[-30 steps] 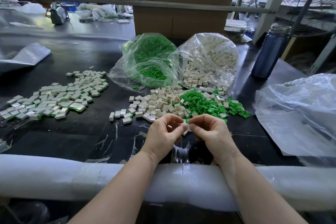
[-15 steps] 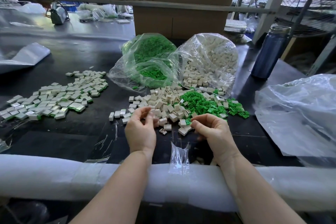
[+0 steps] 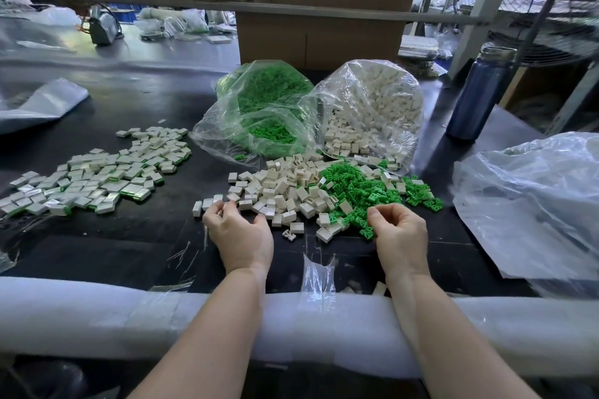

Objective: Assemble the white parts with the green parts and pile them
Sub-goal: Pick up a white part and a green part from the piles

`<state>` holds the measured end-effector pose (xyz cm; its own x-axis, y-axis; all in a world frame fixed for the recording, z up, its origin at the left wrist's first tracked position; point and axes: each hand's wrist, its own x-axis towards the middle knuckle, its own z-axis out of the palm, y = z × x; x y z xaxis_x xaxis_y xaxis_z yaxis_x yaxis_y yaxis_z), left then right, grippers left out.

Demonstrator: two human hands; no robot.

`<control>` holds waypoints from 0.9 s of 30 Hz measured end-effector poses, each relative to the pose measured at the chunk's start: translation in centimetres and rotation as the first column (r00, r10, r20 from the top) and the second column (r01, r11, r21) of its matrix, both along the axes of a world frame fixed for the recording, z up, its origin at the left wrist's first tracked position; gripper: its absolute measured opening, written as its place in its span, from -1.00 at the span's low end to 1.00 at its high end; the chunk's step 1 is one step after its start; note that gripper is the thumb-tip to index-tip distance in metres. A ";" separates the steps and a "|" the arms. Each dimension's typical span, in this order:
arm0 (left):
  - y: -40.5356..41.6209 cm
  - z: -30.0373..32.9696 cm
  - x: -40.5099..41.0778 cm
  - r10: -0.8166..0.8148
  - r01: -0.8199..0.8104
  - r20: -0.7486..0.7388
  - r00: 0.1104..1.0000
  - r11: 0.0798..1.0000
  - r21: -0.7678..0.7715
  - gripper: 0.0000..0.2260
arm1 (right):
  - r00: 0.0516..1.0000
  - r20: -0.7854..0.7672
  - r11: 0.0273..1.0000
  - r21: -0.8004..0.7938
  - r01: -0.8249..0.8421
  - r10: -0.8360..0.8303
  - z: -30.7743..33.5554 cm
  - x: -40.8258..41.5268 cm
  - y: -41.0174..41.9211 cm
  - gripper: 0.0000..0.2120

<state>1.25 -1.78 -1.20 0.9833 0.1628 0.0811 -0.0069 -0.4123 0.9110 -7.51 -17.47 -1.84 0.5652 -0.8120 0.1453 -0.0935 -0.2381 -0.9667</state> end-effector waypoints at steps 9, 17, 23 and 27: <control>-0.1 0.0 -0.6 -0.032 0.018 0.077 0.997 0.985 0.171 -0.61 | 0.944 -0.300 0.986 -0.131 0.102 -0.138 0.3 -0.1 -0.1 -0.71; -1.4 -0.6 -1.9 -0.504 0.336 0.290 0.814 0.814 0.474 -0.86 | 0.828 -0.547 0.957 -0.287 -0.042 -0.128 0.4 -0.2 0.4 -0.85; -2.1 -1.2 -1.9 -0.569 0.318 0.183 0.802 0.665 0.676 -0.68 | 0.818 -0.553 0.942 -0.332 -0.041 -0.159 0.4 0.0 0.6 -0.88; -2.5 -1.2 -1.9 -0.581 0.289 0.136 0.802 0.579 0.762 -0.63 | 0.832 -0.532 0.937 -0.346 -0.043 -0.159 0.3 0.1 0.7 -0.87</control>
<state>-0.64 -4.31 -2.40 0.7939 -0.5234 0.3094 -0.6002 -0.7561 0.2610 -7.40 -16.78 -1.53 0.5854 -0.8054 0.0931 -0.6023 -0.5089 -0.6151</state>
